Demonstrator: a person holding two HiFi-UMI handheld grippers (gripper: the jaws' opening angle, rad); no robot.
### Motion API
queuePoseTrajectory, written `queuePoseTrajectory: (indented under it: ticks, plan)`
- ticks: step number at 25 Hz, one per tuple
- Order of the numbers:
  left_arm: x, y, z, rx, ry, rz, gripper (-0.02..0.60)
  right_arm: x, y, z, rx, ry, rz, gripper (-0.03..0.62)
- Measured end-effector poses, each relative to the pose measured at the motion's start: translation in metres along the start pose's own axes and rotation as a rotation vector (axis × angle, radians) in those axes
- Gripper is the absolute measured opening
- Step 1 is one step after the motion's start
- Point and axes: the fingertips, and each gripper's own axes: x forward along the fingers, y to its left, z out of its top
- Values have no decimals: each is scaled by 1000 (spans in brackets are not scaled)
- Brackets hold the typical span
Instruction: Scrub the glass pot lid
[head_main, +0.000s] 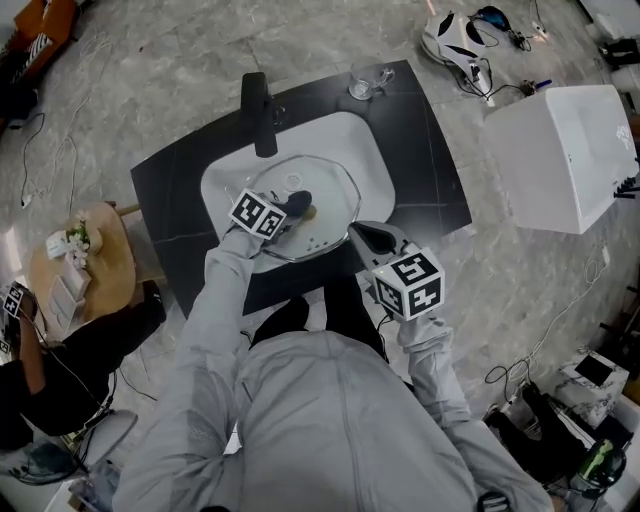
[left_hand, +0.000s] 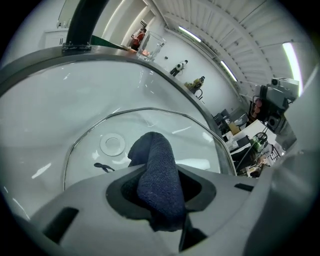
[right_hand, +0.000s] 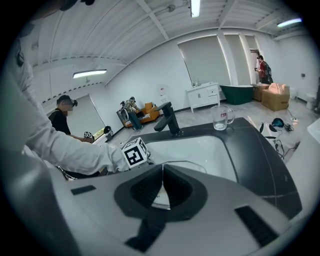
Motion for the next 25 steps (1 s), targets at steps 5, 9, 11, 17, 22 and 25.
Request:
queuePoseTrajectory:
  ticks: [5,9,11,17,22,25]
  plan:
    - [-9,-28,-12,40,38,-75,127,-13,16,-10,24,-22,-19,29]
    - [-18,-52,-20,126,77,-143,127,-20,30,-17,22,-34,-28,29]
    - [-22,-62,-24,154,101,-169,127,-23,36,-18,17,-41,-31,29]
    - [-31,-76,-31,182,140,-201,127,-30,48,-24,14,-54,-40,29]
    - [-33,-72,-35,156,169,-167,127,-33,53,-26,11,-53,-39,29]
    - [-34,-65,-40,152,212,-140,127,-32,52,-24,8,-46,-34,29]
